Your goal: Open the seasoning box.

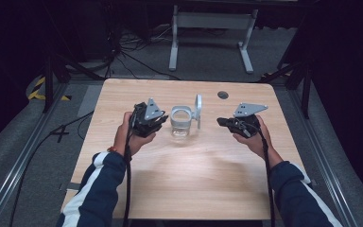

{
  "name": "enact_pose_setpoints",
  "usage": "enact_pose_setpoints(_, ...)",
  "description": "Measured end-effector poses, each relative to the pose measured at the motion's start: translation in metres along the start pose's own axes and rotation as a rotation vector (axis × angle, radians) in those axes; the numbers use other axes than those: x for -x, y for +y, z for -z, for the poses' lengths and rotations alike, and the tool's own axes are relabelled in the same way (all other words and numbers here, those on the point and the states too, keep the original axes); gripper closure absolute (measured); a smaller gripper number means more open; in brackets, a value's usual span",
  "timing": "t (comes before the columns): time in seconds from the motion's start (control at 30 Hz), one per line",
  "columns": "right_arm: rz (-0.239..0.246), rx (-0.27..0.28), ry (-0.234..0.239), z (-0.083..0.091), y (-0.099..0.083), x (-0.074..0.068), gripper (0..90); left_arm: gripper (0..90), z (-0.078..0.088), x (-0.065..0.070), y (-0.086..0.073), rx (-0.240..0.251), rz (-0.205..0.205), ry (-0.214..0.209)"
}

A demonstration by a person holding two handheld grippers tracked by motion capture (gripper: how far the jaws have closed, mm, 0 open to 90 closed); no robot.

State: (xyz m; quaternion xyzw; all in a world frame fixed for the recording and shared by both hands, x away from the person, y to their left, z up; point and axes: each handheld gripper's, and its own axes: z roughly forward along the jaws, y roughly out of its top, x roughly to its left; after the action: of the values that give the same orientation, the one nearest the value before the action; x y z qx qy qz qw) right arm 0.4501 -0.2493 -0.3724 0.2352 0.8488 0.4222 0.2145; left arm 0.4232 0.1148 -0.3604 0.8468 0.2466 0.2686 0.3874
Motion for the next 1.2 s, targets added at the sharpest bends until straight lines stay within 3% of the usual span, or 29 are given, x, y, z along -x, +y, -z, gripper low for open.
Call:
enact_pose_setpoints(0.17,0.017,-0.016,-0.002,0.013,-0.007,-0.002,88.0,71.9,0.021,0.005,-0.036,-0.047,-0.003,0.014)
enact_pose_setpoints(0.23,0.024,-0.029,-0.004,0.019,-0.013,-0.003,87.3,70.3,0.025,0.008,-0.052,-0.075,0.021,0.008)
enact_pose_setpoints(0.33,0.022,-0.043,-0.006,0.028,-0.024,-0.005,83.3,65.6,0.033,0.014,-0.076,-0.124,0.0,0.01)
enact_pose_setpoints(0.4,0.027,-0.056,-0.003,0.037,-0.034,-0.008,82.9,63.1,0.037,0.016,-0.089,-0.144,0.03,0.007)
enact_pose_setpoints(0.53,0.029,-0.063,-0.003,0.05,-0.052,-0.014,73.5,56.4,0.039,0.021,-0.112,-0.184,0.063,0.002)
enact_pose_setpoints(0.6,0.035,-0.07,-0.003,0.056,-0.06,-0.016,68.3,53.7,0.04,0.024,-0.121,-0.199,0.074,-0.01)
enact_pose_setpoints(0.77,0.014,-0.065,-0.014,0.073,-0.083,-0.021,59.5,43.2,0.042,0.026,-0.133,-0.179,0.11,-0.046)
enact_pose_setpoints(0.9,-0.034,-0.076,-0.061,0.087,-0.113,-0.024,49.6,35.4,0.039,0.028,-0.148,-0.188,0.148,-0.081)
enact_pose_setpoints(0.97,-0.076,-0.08,-0.068,0.094,-0.126,-0.024,48.3,34.0,0.039,0.028,-0.152,-0.169,0.16,-0.09)
enact_pose_setpoints(1.07,-0.097,-0.102,-0.08,0.098,-0.14,-0.025,45.5,32.9,0.039,0.027,-0.154,-0.159,0.156,-0.094)
enact_pose_setpoints(1.17,-0.134,-0.126,-0.096,0.107,-0.157,-0.026,43.4,31.8,0.038,0.026,-0.159,-0.161,0.19,-0.113)
enact_pose_setpoints(1.2,-0.142,-0.127,-0.096,0.11,-0.161,-0.026,41.9,31.5,0.037,0.024,-0.16,-0.159,0.178,-0.112)
